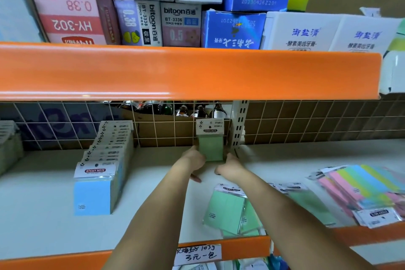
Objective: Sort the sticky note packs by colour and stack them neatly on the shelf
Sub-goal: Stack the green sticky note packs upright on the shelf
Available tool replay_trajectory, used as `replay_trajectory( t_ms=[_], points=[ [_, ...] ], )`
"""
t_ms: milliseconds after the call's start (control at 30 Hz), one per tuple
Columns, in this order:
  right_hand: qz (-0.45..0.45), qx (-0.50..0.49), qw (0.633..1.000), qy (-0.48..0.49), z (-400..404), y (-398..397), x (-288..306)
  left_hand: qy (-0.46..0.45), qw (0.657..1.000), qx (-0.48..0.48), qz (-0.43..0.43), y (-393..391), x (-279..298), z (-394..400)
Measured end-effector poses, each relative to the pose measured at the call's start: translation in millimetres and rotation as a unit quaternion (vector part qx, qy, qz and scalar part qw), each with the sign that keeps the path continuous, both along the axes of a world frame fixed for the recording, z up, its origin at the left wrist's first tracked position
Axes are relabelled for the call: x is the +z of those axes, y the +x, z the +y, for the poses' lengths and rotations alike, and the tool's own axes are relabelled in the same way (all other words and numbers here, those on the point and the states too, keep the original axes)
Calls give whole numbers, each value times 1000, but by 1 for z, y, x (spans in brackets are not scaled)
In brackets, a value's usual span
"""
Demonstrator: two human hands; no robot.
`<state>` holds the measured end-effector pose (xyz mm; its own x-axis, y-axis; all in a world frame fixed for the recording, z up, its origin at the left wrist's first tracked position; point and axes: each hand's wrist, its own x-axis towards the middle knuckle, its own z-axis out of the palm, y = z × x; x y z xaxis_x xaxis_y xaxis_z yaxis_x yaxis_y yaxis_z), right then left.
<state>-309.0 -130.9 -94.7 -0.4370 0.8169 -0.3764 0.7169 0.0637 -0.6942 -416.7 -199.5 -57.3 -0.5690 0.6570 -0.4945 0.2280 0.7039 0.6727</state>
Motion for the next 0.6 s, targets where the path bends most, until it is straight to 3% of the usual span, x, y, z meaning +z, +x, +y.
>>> replay_trajectory(
  t_ms=[367,533,600],
  points=[
    [-58,29,998,-20,1,21,28,51,998,-25,-9,9,-17,-25],
    [-20,44,999,18,-9,39,35,-7,992,-54,114,23,-5,-41],
    [-18,51,997,55,-13,49,39,-8,989,-77,124,32,1,-47]
  ],
)
